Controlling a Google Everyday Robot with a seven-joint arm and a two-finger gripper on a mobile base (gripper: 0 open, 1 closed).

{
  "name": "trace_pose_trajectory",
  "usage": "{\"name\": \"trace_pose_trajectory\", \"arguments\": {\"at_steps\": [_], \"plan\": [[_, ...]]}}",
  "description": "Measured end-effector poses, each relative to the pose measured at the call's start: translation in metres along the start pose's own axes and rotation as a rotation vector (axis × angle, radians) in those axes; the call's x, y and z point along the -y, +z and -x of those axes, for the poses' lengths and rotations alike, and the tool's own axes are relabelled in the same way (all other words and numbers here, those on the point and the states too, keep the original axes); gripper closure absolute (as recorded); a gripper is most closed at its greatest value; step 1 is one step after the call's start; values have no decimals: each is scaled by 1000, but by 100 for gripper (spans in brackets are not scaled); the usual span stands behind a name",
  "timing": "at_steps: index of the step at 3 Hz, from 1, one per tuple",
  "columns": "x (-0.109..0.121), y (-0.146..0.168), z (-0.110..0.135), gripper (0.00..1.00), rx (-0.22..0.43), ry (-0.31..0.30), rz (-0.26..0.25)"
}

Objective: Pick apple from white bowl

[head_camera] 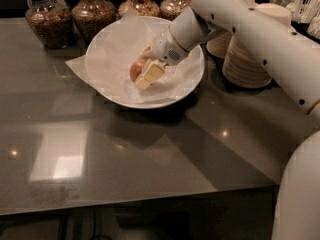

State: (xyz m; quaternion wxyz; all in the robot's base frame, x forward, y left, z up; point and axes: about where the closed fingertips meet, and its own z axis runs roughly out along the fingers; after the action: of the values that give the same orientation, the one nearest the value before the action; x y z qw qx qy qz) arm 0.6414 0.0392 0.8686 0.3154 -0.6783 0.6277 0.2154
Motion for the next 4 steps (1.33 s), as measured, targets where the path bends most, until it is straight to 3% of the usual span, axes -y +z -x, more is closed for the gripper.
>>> {"name": "trace_pose_trajectory", "arguments": {"at_steps": [1, 2, 4], "plan": [[-3, -32, 24, 100, 118, -28, -5], [-14, -62, 42, 100, 186, -61, -25], [-91, -118, 49, 100, 215, -64, -88]]}}
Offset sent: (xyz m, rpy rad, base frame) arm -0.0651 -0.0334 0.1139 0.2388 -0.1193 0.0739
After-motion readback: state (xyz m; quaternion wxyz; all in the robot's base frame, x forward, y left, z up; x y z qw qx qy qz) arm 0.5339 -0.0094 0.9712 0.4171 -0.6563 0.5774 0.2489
